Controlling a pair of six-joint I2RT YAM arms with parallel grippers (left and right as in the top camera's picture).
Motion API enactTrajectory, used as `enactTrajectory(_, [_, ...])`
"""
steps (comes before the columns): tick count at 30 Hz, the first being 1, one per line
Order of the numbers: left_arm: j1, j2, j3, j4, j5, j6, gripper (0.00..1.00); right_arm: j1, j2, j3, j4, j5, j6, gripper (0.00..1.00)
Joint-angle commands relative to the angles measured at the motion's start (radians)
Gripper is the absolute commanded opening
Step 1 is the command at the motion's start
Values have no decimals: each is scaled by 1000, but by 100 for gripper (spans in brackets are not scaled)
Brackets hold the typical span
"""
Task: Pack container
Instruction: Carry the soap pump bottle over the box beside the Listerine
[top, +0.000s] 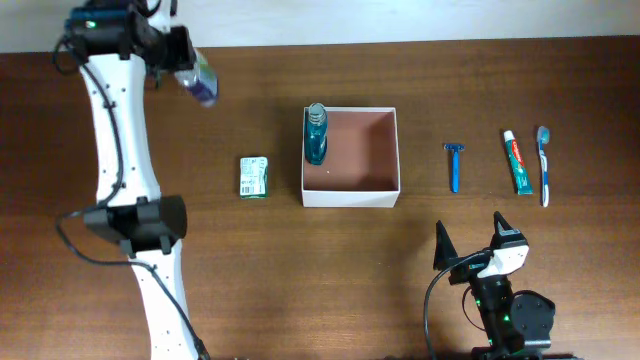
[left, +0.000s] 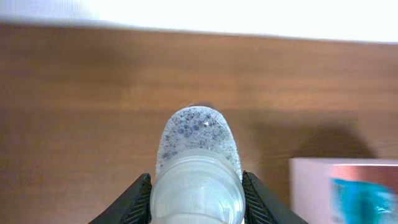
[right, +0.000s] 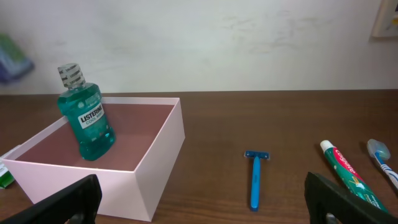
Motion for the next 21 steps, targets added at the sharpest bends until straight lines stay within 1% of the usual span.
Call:
enactTrajectory(1, [-51,-151,49,32,76,-28,1,-8,-7,-6,-4,-12,-7,99])
enactTrajectory(5, [-124,-220,49,52,75,-29,1,-8,-7,-6,-4,-12,-7,99])
enactTrajectory(10, [-257,-280,49,71,75,-29,1,-8,-7,-6,-4,-12,-7,99])
enactTrajectory(16, [-416,-285,49,96,65,-30,1,-8,-7,-6,-4,-12,-7,99])
enactTrajectory(21, [-523,-266,48,95,-22,-55,0,-8,-7,-6,-4,-12,-7,99])
